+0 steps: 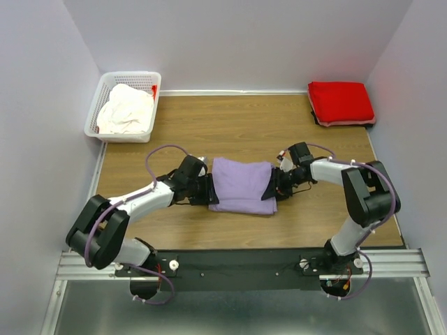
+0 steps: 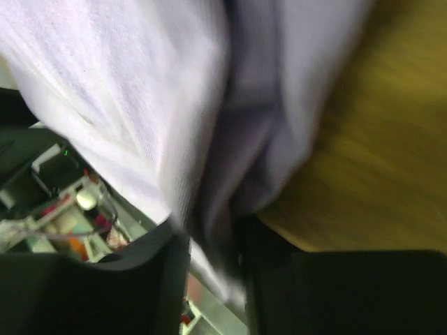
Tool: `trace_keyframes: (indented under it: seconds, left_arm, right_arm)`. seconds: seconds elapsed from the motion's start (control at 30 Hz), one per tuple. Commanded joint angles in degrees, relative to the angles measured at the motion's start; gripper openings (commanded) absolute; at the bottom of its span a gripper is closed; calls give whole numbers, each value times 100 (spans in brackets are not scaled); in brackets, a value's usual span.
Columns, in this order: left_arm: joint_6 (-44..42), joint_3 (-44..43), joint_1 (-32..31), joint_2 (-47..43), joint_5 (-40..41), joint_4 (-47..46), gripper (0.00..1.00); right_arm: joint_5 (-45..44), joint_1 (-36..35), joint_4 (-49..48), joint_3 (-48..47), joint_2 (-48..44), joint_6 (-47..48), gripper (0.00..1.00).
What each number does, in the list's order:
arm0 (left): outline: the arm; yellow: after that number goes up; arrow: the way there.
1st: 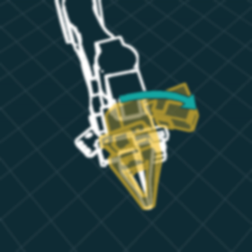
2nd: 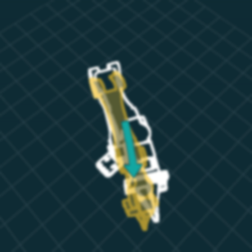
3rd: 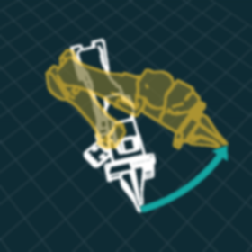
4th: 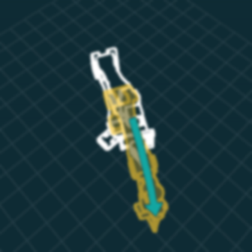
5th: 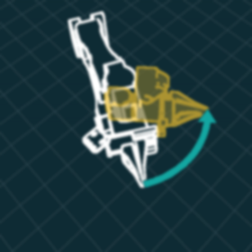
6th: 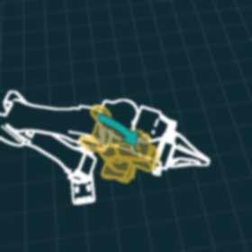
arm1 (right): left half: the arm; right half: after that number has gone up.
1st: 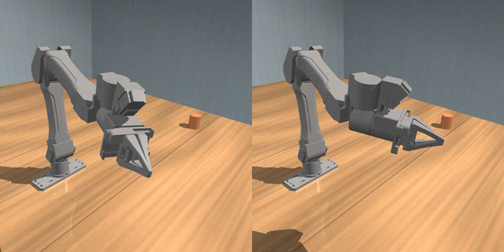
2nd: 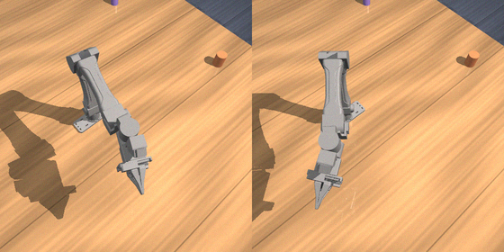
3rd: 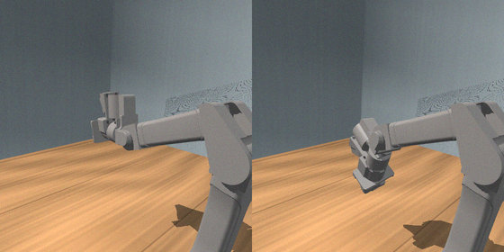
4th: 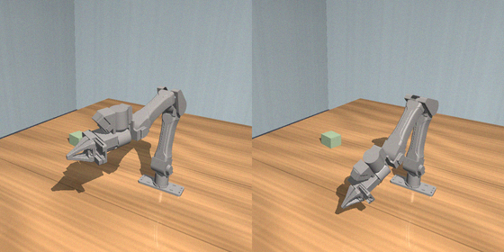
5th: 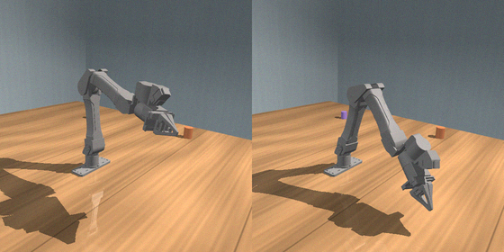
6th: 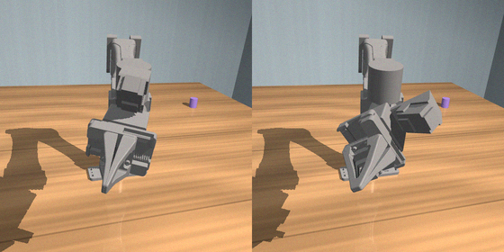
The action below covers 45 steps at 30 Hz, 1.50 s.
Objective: Fold and stack the t-shirts
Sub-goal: Fold the tshirt
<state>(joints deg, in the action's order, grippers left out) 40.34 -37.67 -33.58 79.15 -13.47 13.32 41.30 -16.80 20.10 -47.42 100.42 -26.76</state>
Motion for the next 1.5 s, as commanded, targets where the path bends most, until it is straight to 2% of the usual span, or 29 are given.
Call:
trace_keyframes:
  seconds: [0.0,0.03,0.07,0.1,0.23,0.33,0.43,0.47,0.53,0.57,0.73,0.83,1.03,1.13,1.3,1.4,1.47]
  left_arm:
    - [132,6,-17,-330,493,425,63]
    - [132,-47,-17,-522,582,487,74]
    - [132,-117,-17,-620,661,539,76]
    - [132,-187,-8,-708,845,653,77]
    - [27,-706,-8,-1068,1285,847,83]
    - [-191,-961,-17,-1201,1523,708,83]
    - [-421,-1040,-8,-964,1174,234,73]
    - [-474,-1041,-8,-859,1076,84,63]
    - [-544,-1041,-17,-474,865,-373,52]
    - [-579,-1075,-8,-315,803,-496,50]
    - [-702,-1374,1,582,802,-1059,46]
    - [-738,-1497,80,1284,881,-1104,44]
    - [-676,-1349,282,1752,925,-1235,44]
    - [-729,-1401,291,1849,978,-1306,51]
    - [-1027,-2147,317,2183,1031,-1166,69]
    - [-1308,-2613,274,2017,1162,-771,79]
    - [-1501,-2859,169,1772,1294,-595,83]
  right_arm:
    - [-1156,98,441,146,-698,154,43]
    - [-1324,98,547,110,-978,215,50]
    - [-1491,98,774,40,-1146,242,57]
    - [-1667,98,889,-12,-1287,268,59]
    - [-2880,106,1242,-373,-1955,181,59]
    - [-2892,98,1190,-628,-2307,40,59]
    - [-1883,98,515,-664,-2317,-92,54]
    - [-1584,98,-9,-620,-2264,-275,52]
    - [-1013,98,-774,-488,-2045,-556,49]
    - [-940,98,-1005,-435,-1966,-628,47]
    - [-992,124,-1947,-181,-1219,-681,34]
    - [-1220,281,-2430,-5,-535,-690,30]
    - [-1528,704,-2941,304,-32,-585,30]
    - [-1599,704,-2933,102,275,-479,31]
    - [-1529,704,-2766,-565,584,-303,35]
    - [-1528,713,-2310,-979,207,-233,49]
    - [-1992,704,-1689,-1164,-213,-15,54]
